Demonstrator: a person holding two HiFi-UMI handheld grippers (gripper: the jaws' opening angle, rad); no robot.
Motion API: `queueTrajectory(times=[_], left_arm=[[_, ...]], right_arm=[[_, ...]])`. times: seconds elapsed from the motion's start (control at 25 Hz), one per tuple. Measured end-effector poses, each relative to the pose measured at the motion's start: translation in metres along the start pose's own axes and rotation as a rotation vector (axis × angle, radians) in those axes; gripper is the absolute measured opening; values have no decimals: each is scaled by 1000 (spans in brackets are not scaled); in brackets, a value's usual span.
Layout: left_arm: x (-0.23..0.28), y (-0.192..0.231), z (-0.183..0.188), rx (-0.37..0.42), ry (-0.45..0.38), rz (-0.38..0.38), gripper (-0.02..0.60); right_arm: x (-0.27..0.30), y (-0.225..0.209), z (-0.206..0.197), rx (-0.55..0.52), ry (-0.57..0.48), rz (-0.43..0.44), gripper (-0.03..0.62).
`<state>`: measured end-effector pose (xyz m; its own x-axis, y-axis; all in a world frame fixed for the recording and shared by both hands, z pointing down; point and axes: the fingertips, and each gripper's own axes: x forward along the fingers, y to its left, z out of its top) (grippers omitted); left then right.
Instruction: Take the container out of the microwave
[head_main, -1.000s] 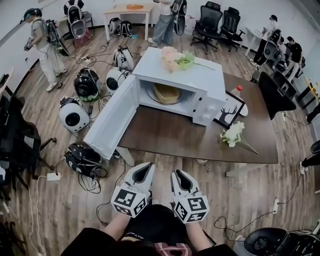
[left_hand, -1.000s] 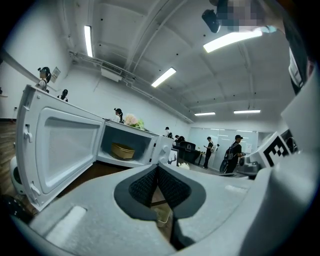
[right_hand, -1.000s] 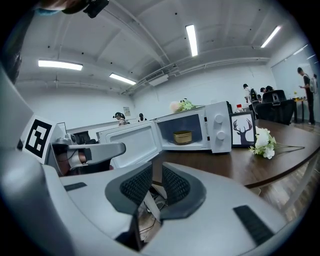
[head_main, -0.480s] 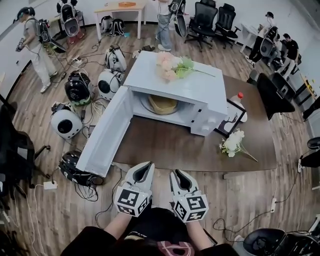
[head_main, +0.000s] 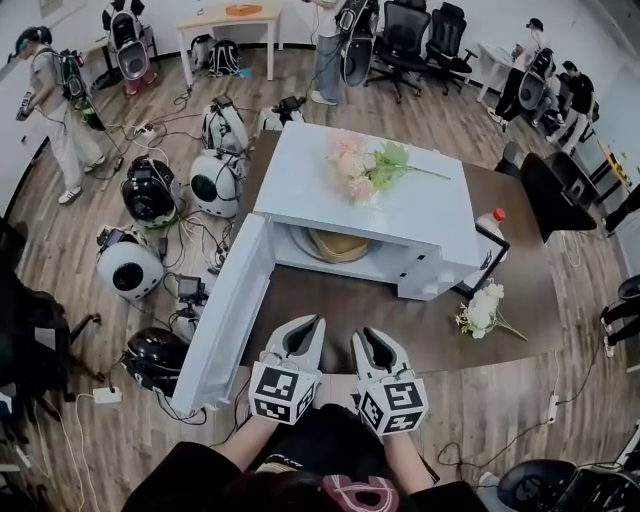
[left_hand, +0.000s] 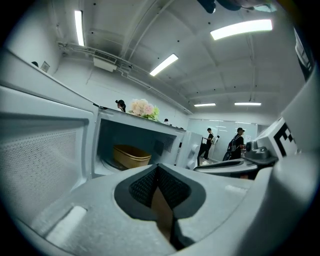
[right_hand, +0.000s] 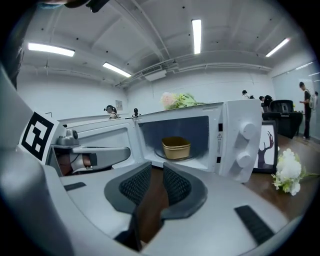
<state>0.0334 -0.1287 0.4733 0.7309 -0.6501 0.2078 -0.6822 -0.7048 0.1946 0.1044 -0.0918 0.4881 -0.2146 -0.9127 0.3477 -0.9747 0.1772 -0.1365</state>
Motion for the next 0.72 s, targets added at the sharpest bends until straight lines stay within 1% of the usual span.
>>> queueTrajectory(times=[0.16, 0.32, 0.36, 0.52, 0.6, 0.72], left_arm=[[12, 12, 4, 11, 1, -2, 9], [17, 25, 5, 7, 6, 26, 9], [18, 29, 5, 3, 8, 32, 9], [22, 42, 7, -6, 19, 74, 9], [25, 48, 9, -12, 23, 104, 9], [27, 56, 12, -28, 23, 145, 9]], right_arm=[[24, -1, 2, 8, 21, 8, 104], [46, -5, 15, -41, 23, 18, 104], [52, -6, 20, -58, 22, 28, 110], [82, -8, 42, -167, 30, 79, 167], [98, -9, 49, -217, 46, 112, 190], [117, -8, 54, -266, 88, 167, 206]])
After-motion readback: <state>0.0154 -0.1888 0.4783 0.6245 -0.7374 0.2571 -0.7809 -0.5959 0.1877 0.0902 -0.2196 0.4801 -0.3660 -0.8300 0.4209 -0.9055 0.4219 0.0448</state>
